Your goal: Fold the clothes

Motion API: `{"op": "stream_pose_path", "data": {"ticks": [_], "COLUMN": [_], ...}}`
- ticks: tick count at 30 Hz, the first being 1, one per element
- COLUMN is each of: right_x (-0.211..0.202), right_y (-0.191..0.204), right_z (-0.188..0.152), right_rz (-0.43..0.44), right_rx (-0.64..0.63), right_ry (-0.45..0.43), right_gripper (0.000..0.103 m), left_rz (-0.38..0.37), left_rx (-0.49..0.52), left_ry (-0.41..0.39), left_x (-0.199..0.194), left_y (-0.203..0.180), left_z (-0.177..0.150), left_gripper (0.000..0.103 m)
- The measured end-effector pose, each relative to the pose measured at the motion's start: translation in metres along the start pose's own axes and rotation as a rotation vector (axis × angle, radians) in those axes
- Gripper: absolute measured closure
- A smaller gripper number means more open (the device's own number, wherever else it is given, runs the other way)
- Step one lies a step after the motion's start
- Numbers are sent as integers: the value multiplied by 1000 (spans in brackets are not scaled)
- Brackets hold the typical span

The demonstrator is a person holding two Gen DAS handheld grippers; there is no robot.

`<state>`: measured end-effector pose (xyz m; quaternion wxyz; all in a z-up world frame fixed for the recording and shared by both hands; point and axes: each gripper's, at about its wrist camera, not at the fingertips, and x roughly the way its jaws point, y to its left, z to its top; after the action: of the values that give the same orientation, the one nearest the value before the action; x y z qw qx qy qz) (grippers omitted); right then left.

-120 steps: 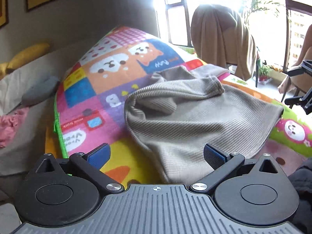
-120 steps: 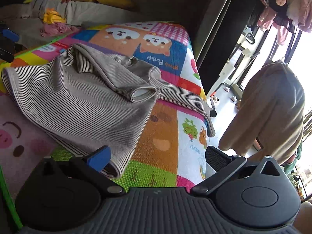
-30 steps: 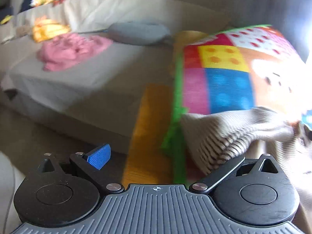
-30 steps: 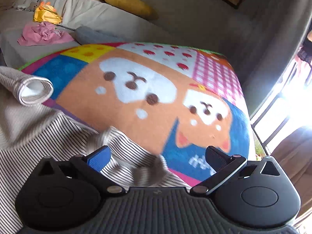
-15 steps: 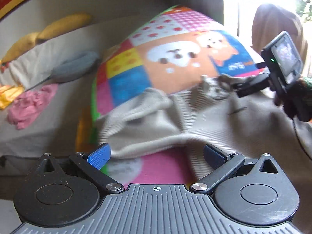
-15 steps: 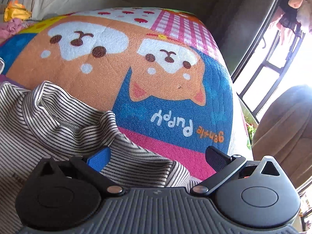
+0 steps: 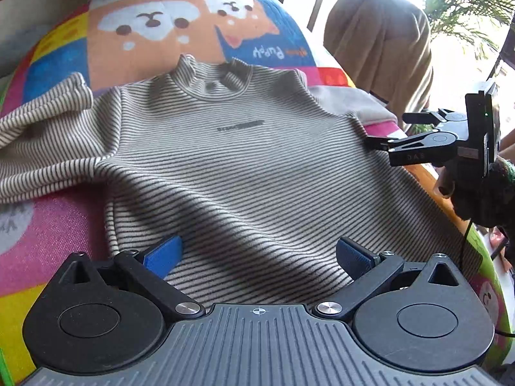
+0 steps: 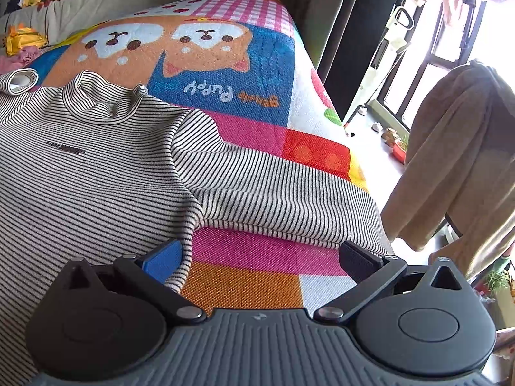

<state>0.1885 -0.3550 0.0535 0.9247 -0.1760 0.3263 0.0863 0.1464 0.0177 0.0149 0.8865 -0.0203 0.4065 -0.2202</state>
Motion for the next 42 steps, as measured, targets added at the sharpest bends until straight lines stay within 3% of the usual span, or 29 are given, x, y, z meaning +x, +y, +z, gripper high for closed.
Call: {"op": "stream_pose_path", "data": {"ticks": [5,7,9,12,16,21,23,27,28,35,38,42], "right_x": [11,6,-7,-16,0,26,34,58,64,57,36,15], "right_y": [24,33,39,52,103,171,187,198,198,176,122,1], "right_z": [12,24,34,57,87,105,106,119,121,120,114,89], "right_rz": [-128,-157,-135,16,261,383,341,112,81,104,233,360], "right_rx": [-166,-199,-202,-158,-207,-319,-352,-372,-371,-286,-102,248], "right_ry": [-74,-69,-118,-154,-133,-56,-81,-133,-141,-125,-73,8], "right_gripper": [0,0,0,0,0,0,0,0,0,0,0,0], "left_rz": [52,69,75,78,94,101,95,82,80,84,100,128], "left_rx": [14,23,23,26,26,31,33,32,32,37,68,132], "left_ry": [-6,-11,-16,-24,-23,-20,-21,-25,-27,-20,-7,10], "left_x": [-10,-15,-18,-20,-21,-21,-23,-26,-26,-27,-26,-21], "left_y": [0,0,1,0,-2,-2,-1,2,2,1,-3,-10], "left_z": [-13,-18,-22,-24,-24,-25,-26,-29,-30,-29,-29,-30], "left_gripper": [0,0,0,0,0,0,0,0,0,0,0,0]}}
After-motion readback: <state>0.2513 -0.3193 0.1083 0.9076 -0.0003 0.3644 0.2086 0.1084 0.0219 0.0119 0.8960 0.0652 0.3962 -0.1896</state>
